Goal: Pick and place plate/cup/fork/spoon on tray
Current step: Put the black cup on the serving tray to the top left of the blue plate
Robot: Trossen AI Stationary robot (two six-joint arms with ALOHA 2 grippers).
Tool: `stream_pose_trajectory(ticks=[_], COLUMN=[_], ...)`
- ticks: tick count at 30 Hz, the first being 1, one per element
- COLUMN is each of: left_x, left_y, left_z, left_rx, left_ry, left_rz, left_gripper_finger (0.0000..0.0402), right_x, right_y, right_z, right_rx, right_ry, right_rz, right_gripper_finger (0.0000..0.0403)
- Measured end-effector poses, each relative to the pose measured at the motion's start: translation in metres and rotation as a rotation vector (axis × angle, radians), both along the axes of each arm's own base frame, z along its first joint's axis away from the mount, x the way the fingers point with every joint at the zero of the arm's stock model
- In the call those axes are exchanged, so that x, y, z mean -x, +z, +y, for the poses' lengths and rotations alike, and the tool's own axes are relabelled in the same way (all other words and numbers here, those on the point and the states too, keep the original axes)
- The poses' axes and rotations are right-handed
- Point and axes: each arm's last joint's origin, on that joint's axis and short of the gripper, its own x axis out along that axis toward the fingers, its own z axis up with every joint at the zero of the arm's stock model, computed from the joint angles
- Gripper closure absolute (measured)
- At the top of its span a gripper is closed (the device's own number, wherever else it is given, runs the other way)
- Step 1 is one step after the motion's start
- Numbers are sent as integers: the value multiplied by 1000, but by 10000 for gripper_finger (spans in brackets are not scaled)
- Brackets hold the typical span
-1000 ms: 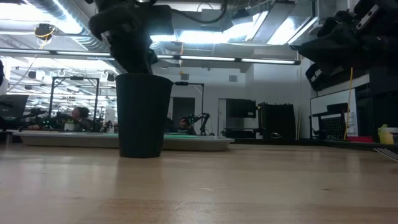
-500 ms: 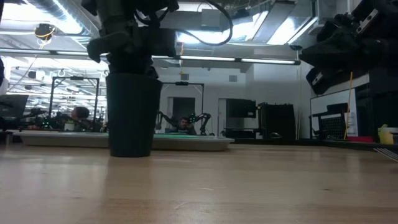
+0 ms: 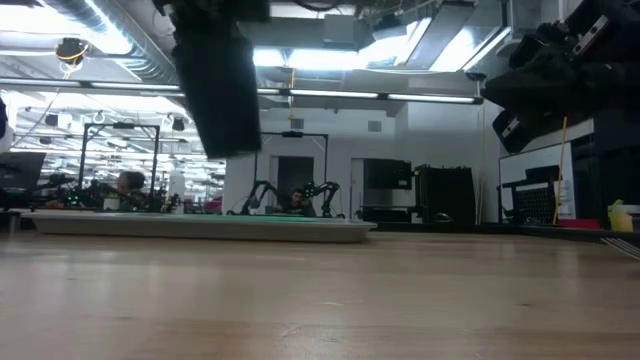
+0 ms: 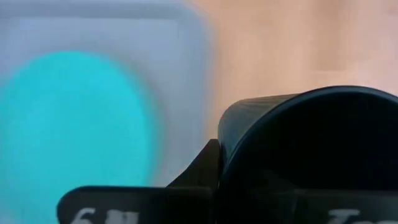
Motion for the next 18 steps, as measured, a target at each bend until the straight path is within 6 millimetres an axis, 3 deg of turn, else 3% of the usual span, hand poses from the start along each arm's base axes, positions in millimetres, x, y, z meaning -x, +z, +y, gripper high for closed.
stream_pose_trajectory(ticks=[4, 9, 13, 18], left_x=[43, 85, 106, 122], left_y=[25, 33, 21, -15], left_z=[47, 109, 158, 204], left_rx=[-78, -65, -78, 47], left_ry=[284, 645, 819, 888], left_rz=[66, 23, 64, 137], left_gripper_finger=[400, 401, 401, 401], right_x=[0, 0, 0, 0], right_y=[0, 1, 3, 3], right_z=[0, 0, 0, 0], right_rx=[1, 23, 23, 23], right_ry=[-8, -7, -11, -11], right_rz=[-1, -17, -32, -35], right_gripper_finger=[357, 357, 357, 357])
